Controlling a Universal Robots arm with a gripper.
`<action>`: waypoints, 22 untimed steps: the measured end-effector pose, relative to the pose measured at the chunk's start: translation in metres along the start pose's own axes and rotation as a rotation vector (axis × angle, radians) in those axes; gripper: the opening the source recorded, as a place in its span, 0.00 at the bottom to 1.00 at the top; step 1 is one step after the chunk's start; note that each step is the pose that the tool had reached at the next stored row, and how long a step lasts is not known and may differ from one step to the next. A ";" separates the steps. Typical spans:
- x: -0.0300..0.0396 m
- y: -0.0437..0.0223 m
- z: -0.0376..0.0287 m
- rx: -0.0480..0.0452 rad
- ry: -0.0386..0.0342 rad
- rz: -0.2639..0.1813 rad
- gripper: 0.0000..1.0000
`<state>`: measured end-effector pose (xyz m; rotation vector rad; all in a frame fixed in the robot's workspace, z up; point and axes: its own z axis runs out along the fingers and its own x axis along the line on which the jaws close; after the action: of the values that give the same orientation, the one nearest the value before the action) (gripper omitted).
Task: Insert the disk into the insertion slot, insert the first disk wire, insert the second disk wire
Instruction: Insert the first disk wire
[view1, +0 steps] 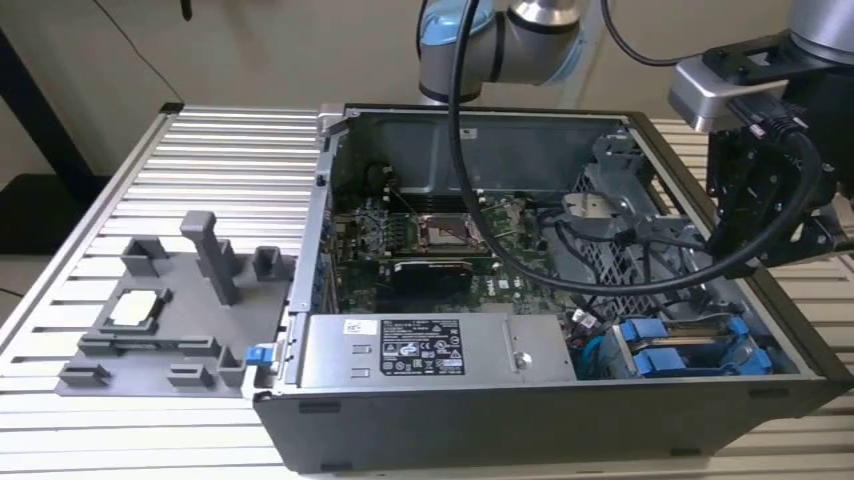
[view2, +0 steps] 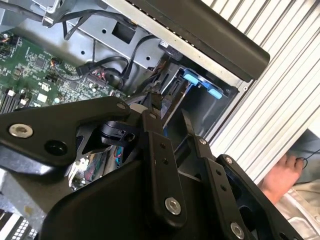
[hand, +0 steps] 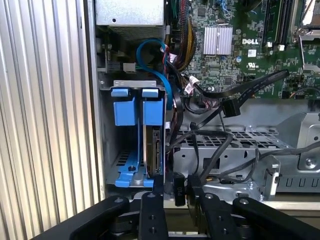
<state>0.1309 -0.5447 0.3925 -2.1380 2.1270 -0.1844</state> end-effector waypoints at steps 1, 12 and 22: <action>0.0000 0.0000 0.0000 0.0000 -0.0001 0.000 0.33; 0.0000 0.0001 0.0000 0.0000 0.0000 0.000 0.19; 0.0009 -0.0003 0.0017 -0.0227 0.0000 0.000 0.19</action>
<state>0.1315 -0.5456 0.3908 -2.1502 2.1394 -0.1610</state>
